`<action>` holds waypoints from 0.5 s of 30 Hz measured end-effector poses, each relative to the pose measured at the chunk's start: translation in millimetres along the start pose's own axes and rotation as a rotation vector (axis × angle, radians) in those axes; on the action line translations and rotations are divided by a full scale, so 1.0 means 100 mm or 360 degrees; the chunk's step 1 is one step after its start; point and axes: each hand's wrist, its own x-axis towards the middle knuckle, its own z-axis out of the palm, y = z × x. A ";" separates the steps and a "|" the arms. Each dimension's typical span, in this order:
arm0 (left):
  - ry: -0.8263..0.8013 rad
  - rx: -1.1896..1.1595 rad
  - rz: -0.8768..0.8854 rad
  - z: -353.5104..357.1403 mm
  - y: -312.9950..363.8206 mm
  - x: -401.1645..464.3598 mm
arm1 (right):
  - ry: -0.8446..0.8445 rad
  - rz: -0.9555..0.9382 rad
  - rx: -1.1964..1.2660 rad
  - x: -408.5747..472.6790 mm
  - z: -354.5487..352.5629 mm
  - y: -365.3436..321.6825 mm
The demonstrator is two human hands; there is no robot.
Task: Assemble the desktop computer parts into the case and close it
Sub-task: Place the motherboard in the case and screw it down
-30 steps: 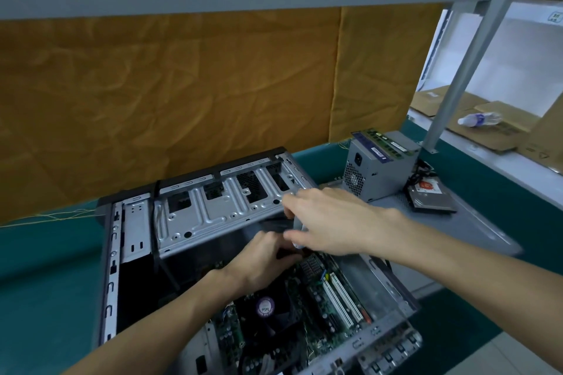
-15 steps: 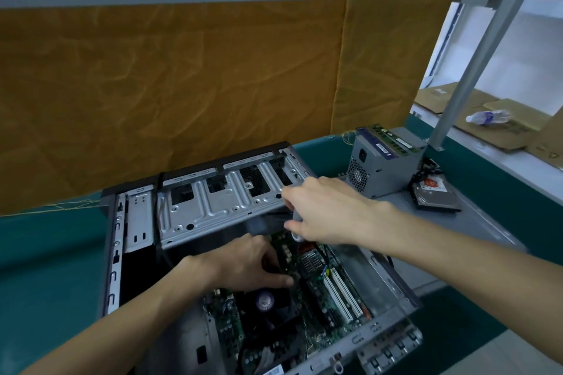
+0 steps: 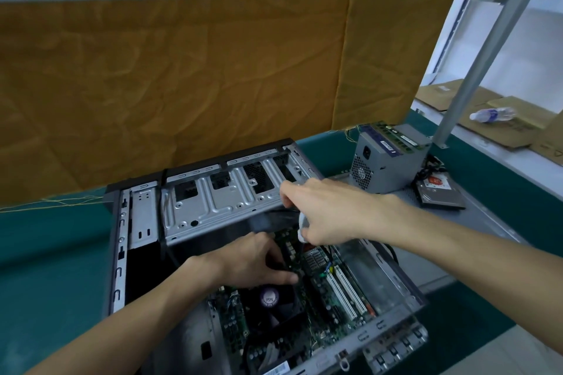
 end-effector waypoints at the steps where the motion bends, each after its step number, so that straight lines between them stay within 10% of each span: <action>1: 0.0000 -0.0018 0.0001 0.00 -0.01 0.00 | 0.0095 0.0000 -0.0106 0.00 0.01 -0.02; 12: 0.0008 -0.0034 0.0007 0.04 -0.08 0.04 | 0.0252 0.0121 -0.0251 0.05 0.06 -0.13; 15: -0.0004 -0.0075 0.0005 0.04 -0.07 0.05 | -0.0121 0.0207 0.0066 0.03 -0.01 -0.10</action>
